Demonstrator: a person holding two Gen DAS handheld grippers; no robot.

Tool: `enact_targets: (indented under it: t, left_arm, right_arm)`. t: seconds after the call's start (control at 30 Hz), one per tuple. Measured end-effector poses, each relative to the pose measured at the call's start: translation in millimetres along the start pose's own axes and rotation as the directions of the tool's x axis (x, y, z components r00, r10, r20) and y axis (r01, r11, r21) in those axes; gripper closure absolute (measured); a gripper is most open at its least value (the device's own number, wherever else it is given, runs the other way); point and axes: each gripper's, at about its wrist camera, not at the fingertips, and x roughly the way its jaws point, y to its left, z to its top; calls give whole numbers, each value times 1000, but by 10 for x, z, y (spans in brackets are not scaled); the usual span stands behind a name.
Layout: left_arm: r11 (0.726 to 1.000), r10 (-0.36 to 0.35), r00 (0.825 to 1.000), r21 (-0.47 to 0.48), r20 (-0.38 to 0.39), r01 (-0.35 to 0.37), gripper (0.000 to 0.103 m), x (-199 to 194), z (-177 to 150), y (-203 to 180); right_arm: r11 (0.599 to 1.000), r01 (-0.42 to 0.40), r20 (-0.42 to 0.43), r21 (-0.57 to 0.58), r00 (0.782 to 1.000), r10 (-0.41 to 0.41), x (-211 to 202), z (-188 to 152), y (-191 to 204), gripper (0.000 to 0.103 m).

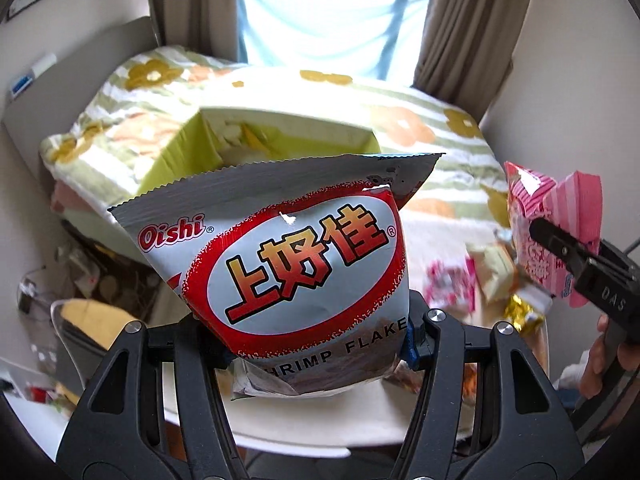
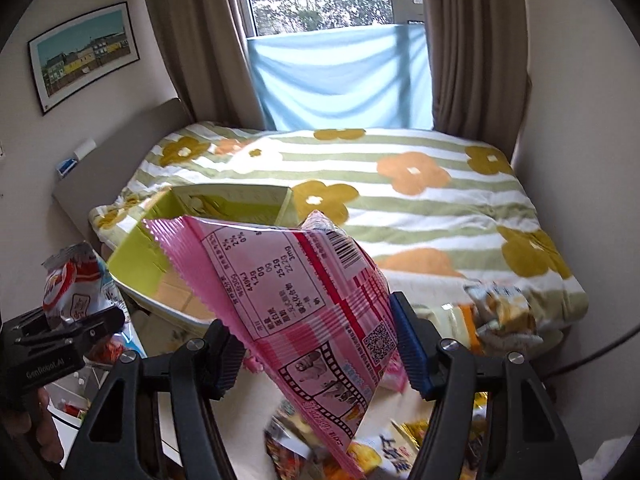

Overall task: Organize snacks
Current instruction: 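Carry both bags into the yellow box and open both tools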

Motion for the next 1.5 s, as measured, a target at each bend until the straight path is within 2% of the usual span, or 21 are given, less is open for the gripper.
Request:
enact_targets:
  t: [0.17,0.3,0.47,0.63,0.8,0.87,0.9,0.93,1.17,1.37,1.47,1.5]
  left_arm:
    - [1000,-6,1000,-17,13,6,47,135,559,479]
    - [1000,-12,1000,-24,12,12,47,351,932,840]
    - [999,-33,999,-14,-35,32,47,749,1319,1224]
    - [998,-49,994,31,-97,53,47,1207,1554,1393]
    - [996,-71,981,35,-181,78,47,1655,1593,1428]
    - [996,-75,974,40,-215,85,35,1818,1573,1414]
    - [996,-62,971,43,-229,74,19,1875,1556,1397]
    - [997,-46,971,42,-233,58,9,1930,1543,1404]
    - [1000,-12,978,2,-210,13,8,1895,1501,1559]
    - [1000,3,983,-21,-186,-8,8,1747,1439,1670]
    - [999,5,984,-34,-180,-12,8,1678,1402,1720]
    - [999,15,984,-31,-179,-21,8,1658,1386,1724]
  right_arm:
    - [1000,-9,13,-17,1000,9,202,257,309,41]
    - [1000,-23,9,-7,1000,23,529,522,600,41]
    - [1000,-18,-11,4,1000,19,911,728,935,41]
    - [999,7,-63,46,998,-4,1368,837,1126,41]
    - [998,20,-110,55,994,-14,1585,822,1186,41]
    - [998,28,-133,52,991,-21,1667,792,1194,41]
    - [998,32,-145,53,989,-24,1714,779,1198,41]
    - [998,32,-155,56,988,-23,1744,767,1189,40]
    - [998,17,-215,67,977,-3,1939,710,1142,39]
    - [999,11,-225,47,974,0,2046,718,1190,38]
    - [999,-6,-216,37,976,14,2102,709,1243,21]
    - [999,-11,-204,39,979,19,2117,703,1259,8]
